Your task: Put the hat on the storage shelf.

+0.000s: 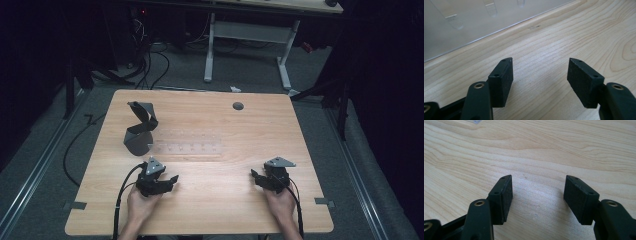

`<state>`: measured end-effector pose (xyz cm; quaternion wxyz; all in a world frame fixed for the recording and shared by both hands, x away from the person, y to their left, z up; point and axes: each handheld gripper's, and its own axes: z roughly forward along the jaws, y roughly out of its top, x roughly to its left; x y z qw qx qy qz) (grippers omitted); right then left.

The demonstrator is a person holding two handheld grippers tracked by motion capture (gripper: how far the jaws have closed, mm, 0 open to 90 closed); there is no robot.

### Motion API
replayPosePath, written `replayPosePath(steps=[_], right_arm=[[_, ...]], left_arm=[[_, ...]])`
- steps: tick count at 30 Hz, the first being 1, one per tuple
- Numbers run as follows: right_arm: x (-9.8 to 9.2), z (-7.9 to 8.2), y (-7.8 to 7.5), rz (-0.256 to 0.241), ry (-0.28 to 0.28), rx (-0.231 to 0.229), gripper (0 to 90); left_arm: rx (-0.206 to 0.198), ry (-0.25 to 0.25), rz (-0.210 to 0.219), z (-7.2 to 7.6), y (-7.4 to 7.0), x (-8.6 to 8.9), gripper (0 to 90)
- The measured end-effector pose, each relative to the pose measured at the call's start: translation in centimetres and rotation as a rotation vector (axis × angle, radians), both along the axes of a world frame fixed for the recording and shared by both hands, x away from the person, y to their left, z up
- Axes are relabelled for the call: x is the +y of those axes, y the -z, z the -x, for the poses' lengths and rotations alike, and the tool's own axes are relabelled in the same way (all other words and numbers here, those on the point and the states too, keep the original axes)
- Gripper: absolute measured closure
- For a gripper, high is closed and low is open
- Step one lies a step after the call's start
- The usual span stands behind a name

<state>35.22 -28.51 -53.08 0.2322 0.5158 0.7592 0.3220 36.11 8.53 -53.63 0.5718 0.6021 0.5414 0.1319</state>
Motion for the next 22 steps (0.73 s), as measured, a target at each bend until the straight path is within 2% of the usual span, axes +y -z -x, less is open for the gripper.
replayPosePath(steps=[10, 16, 22], right_arm=[[0.0, 0.0, 0.0, 0.0, 0.0, 0.0, 40.7], [0.0, 0.0, 0.0, 0.0, 0.0, 0.0, 40.7], [0.0, 0.0, 0.0, 0.0, 0.0, 0.0, 40.6]], left_arm=[[0.005, -0.016, -0.035, -0.51, 0.71, -0.05, 37.7], [-0.021, -0.021, -0.066, -0.49, 0.98, -0.37, 36.5], [-0.018, -0.02, -0.065, -0.48, 0.98, -0.44, 34.4]])
